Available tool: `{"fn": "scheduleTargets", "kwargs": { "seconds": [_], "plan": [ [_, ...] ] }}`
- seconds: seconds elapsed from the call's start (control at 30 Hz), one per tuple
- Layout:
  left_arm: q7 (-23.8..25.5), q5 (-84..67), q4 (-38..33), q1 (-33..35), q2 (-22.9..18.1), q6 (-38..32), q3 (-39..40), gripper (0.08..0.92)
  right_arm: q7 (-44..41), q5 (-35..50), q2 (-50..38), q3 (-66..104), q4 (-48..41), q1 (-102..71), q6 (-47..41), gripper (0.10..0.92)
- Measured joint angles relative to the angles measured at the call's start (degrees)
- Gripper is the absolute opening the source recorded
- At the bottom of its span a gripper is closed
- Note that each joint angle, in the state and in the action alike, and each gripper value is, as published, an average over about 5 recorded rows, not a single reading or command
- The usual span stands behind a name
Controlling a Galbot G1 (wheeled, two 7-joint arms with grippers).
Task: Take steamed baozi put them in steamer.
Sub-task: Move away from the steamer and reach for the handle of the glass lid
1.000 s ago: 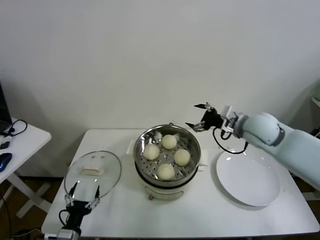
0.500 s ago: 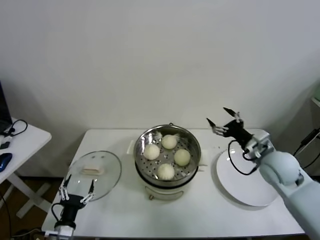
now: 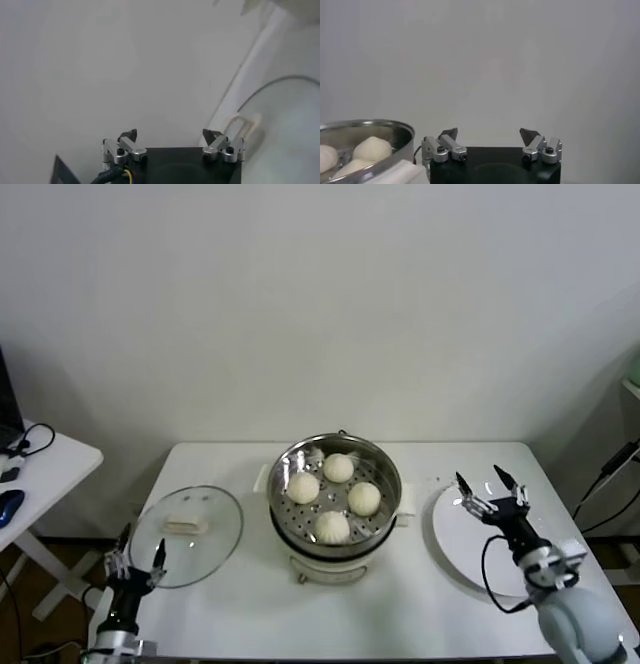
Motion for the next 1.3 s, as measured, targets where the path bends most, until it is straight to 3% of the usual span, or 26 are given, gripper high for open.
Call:
{"fn": "scheduleTargets", "kwargs": {
  "seconds": [0.23, 0.5, 1.3],
  "plan": [
    [-4.15, 10.08, 4.95, -2.34, 0.69, 0.43, 0.69, 0.823, -1.70, 1.35, 4.64, 1.28, -0.06, -4.57, 5.71, 0.823],
    [-5.34, 16.94, 9.00, -5.28, 1.21, 1.53, 0.83, 0.823, -2.63, 3.39, 7.57, 1.82, -0.15, -7.23, 9.29, 0.823],
    [-0.60, 25.13, 12.85, -13.21, 1.75, 6.46, 3.62, 0.823, -3.46, 5.91, 10.53, 2.50, 0.77, -9.93, 12.19, 0.823]
  ]
}}
